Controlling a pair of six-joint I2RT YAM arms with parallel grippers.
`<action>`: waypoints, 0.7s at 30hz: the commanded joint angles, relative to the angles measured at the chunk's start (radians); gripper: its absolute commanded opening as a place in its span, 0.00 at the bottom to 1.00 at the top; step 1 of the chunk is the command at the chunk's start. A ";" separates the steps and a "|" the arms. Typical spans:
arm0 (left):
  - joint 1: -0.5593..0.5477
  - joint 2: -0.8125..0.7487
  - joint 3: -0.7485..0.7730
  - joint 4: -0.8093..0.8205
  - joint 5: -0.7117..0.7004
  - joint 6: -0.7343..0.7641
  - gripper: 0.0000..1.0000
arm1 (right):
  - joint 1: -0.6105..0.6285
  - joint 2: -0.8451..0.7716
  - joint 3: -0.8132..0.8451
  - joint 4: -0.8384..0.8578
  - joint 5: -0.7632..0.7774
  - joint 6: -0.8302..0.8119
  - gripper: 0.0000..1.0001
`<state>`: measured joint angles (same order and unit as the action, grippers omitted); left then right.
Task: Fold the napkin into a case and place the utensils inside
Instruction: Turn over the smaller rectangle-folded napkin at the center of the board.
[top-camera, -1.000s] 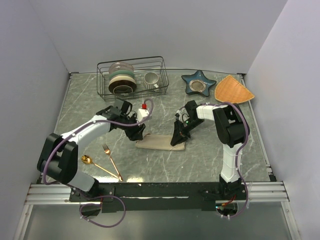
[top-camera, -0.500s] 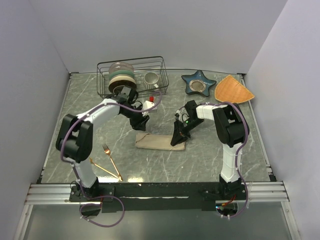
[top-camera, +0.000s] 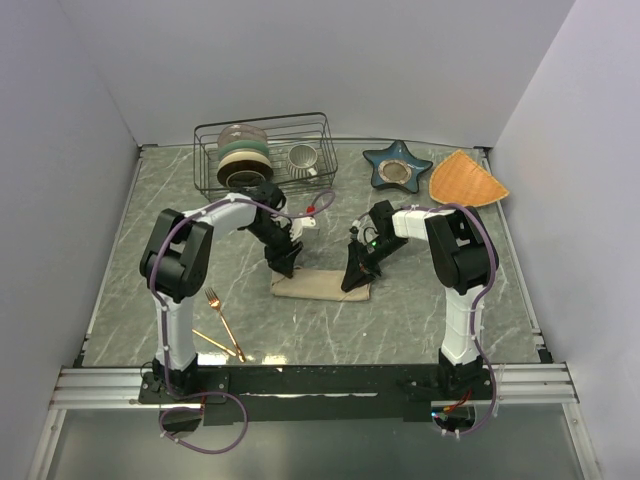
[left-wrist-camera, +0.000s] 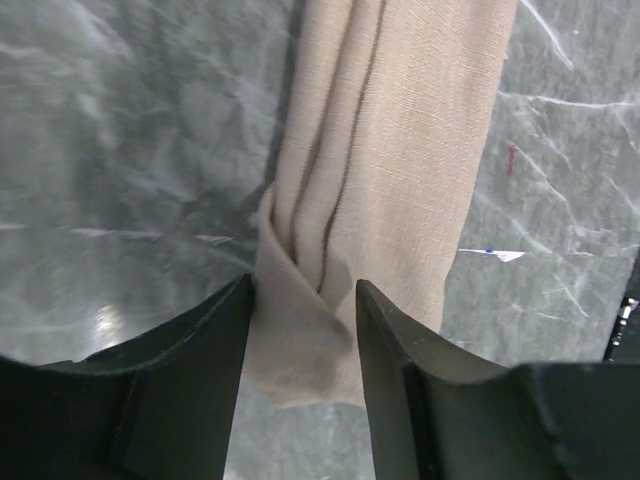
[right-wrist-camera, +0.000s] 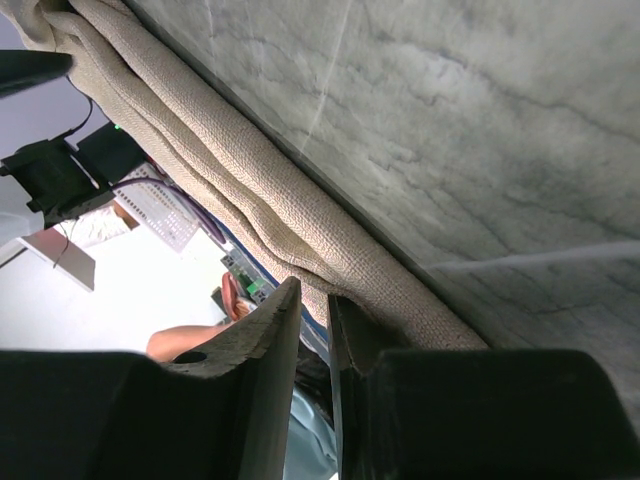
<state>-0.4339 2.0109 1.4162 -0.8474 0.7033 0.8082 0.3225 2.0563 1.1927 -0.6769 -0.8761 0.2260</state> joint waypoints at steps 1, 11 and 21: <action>-0.025 0.026 0.026 -0.035 0.073 0.028 0.49 | -0.010 0.059 -0.002 0.076 0.256 -0.071 0.26; -0.040 0.034 -0.002 0.004 0.050 0.023 0.20 | -0.011 0.044 -0.012 0.077 0.241 -0.073 0.26; -0.055 -0.098 -0.117 0.131 -0.010 -0.010 0.01 | -0.017 -0.096 0.073 -0.053 0.040 -0.201 0.44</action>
<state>-0.4686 1.9926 1.3506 -0.7845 0.7071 0.7929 0.3225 2.0266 1.1965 -0.6895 -0.8837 0.1543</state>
